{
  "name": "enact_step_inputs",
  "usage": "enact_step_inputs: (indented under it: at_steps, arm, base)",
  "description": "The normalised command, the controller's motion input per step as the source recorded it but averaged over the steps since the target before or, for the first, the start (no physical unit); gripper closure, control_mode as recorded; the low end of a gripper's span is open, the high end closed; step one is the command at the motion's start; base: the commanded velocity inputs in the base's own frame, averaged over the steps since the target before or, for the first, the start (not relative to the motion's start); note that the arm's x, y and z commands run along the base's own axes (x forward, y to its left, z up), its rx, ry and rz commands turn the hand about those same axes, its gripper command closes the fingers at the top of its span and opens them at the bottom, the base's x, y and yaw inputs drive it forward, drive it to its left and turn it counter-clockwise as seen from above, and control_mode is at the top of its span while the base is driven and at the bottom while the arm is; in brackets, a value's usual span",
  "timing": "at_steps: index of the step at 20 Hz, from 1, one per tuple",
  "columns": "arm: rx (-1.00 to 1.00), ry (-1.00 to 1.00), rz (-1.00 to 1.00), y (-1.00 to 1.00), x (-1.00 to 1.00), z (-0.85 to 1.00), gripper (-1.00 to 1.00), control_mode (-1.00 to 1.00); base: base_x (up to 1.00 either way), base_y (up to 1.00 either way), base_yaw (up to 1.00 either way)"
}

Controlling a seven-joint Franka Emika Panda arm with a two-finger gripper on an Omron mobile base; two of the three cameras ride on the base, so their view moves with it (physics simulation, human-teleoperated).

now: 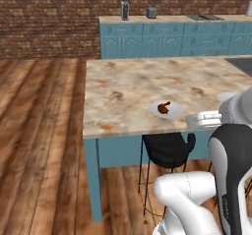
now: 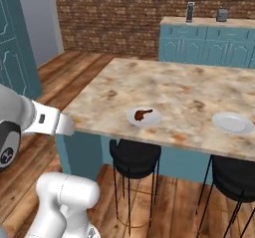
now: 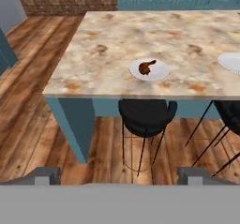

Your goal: Transport the chicken drumstick and potato to the fridge. Place the chicken drumstick on the rack containing meat and place the potato on the rack containing the vegetable, ensuring meats and vegetables are on different racks.

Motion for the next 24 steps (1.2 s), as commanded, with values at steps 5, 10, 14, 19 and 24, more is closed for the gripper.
enact_step_inputs:
  at_steps: [5,10,14,19,24]
  arm:
    - [0.00,0.00,0.00,0.00,0.00,0.00,-1.00,1.00]
    - [0.00,0.00,0.00,0.00,0.00,0.00,-1.00,1.00]
    - [0.00,0.00,0.00,0.00,0.00,0.00,-1.00,1.00]
    - [0.00,0.00,0.00,0.00,0.00,0.00,-1.00,1.00]
    - [0.00,0.04,0.00,0.00,0.39,-0.08,-1.00,-1.00]
  base:
    - [1.00,-0.61,-0.08]
    - [1.00,0.00,-0.18]
    - [1.00,0.03,-0.29]
    - [0.93,0.00,-0.17]
    - [0.53,0.00,0.00]
